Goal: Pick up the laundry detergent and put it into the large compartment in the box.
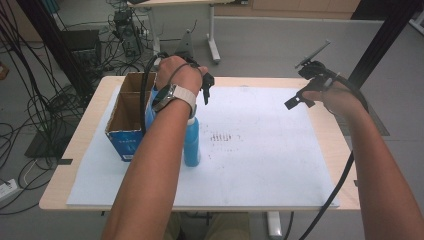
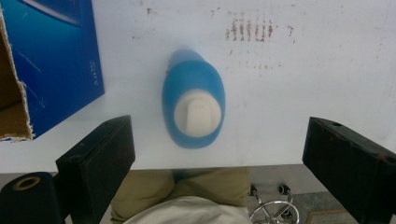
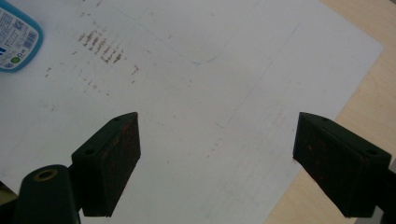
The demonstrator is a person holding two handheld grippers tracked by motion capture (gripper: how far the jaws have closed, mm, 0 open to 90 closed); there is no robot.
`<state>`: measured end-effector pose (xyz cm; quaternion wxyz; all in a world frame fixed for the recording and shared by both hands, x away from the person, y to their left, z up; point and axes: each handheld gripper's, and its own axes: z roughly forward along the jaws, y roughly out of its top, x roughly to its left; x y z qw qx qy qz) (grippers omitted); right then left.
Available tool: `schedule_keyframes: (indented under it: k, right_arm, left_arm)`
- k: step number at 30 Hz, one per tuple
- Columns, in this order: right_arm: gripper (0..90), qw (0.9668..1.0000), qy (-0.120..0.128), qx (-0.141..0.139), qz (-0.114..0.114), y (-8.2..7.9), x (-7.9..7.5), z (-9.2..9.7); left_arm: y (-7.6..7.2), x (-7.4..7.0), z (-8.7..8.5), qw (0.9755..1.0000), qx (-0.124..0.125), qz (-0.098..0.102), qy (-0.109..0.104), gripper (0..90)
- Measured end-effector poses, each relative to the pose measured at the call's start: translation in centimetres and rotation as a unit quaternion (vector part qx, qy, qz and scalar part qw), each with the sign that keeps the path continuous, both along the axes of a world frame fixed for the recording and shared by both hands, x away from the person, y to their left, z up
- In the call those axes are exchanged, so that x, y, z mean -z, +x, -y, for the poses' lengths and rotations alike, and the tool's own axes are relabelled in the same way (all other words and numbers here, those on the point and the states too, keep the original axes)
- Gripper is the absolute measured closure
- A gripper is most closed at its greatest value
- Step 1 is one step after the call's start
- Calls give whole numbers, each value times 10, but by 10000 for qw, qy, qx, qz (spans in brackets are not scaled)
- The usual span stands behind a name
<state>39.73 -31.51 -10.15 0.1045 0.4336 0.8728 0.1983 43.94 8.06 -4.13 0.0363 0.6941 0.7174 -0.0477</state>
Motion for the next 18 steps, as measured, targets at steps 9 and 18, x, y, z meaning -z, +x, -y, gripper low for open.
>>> schedule_keyframes:
  k: [9, 18]
  right_arm:
    - [148, 10000, 6, 11, 2, -1, -1, 1]
    - [148, 10000, 7, 15, 11, -2, -1, 1]
  left_arm:
    - [-1, 1, 1, 10000, 15, 12, -17, 98]
    - [-3, 1, 0, 10000, -1, 31, -39, 98]
